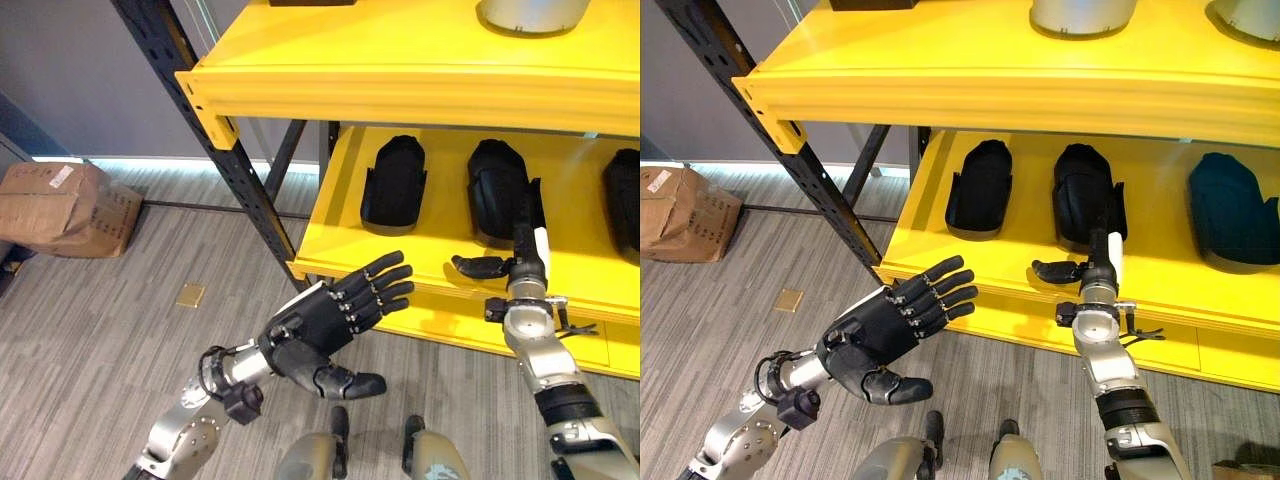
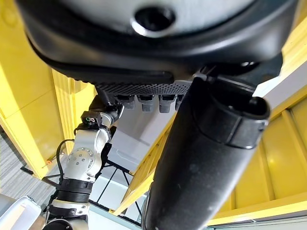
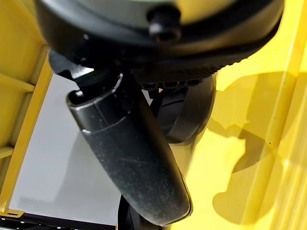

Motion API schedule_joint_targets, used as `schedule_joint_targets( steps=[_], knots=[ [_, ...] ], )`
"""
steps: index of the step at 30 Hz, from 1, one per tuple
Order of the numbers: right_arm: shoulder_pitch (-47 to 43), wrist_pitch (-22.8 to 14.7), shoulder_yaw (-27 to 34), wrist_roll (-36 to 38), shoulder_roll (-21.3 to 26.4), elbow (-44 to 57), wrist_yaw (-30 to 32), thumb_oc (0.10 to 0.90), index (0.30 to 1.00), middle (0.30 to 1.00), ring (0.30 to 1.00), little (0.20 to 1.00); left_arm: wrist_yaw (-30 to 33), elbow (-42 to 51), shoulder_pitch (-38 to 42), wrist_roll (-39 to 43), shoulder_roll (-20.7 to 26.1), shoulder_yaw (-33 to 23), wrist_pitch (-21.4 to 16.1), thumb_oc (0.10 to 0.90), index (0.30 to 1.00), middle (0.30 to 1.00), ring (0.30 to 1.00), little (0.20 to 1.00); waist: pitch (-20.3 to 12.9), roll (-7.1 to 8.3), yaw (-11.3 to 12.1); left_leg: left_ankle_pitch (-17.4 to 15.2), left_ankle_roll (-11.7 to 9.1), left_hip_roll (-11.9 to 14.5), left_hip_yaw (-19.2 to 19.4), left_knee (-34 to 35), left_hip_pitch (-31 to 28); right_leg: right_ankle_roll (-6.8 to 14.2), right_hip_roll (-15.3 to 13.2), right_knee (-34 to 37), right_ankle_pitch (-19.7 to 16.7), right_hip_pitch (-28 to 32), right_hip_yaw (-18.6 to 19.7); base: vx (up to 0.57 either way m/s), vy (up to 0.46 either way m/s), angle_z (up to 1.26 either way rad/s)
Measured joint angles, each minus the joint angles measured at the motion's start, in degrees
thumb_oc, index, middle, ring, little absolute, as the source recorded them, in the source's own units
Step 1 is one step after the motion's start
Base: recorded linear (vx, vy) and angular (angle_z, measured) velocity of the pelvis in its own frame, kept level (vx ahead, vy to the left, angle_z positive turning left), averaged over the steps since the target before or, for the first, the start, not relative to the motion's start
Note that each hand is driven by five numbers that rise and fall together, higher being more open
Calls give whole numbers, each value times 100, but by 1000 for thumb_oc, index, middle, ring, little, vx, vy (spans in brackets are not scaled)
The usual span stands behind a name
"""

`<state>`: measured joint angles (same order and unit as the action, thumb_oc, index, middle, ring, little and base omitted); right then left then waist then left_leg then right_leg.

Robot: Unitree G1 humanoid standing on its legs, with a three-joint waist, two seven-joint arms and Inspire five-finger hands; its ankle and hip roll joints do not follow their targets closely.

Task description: Move parts from the plastic box to the shelf.

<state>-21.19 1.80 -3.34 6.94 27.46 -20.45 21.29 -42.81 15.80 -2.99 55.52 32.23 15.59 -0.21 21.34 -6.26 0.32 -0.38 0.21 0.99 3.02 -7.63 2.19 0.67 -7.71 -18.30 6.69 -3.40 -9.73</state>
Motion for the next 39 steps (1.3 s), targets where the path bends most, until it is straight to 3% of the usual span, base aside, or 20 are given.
schedule_joint_targets(
  steps=[18,33,39],
  knots=[
    [102,-740,-46,-408,-19,178,284,900,1000,1000,1000,1000,17,0,-26,-6,-31,11,-20,900,1000,1000,1000,1000,-107,-169,-5,83,-31,-6,7,97,-58,-1,2,34,5,-5,-2,0,0,0],
    [105,-932,-171,-525,-9,203,234,900,1000,1000,1000,1000,-1,0,-35,-7,-43,82,-20,900,1000,1000,1000,1000,-165,-259,-12,69,-4,-11,81,149,-116,-39,-5,1,27,-31,73,-5,18,-2],
    [833,-1380,-258,-910,-9,1447,118,900,1000,1000,1000,1000,4,2,-211,-4,-227,70,-126,900,1000,1000,1000,1000,-205,-318,-42,97,-22,-6,135,204,-117,-21,-2,72,18,-69,99,-22,19,-4]
  ],
)
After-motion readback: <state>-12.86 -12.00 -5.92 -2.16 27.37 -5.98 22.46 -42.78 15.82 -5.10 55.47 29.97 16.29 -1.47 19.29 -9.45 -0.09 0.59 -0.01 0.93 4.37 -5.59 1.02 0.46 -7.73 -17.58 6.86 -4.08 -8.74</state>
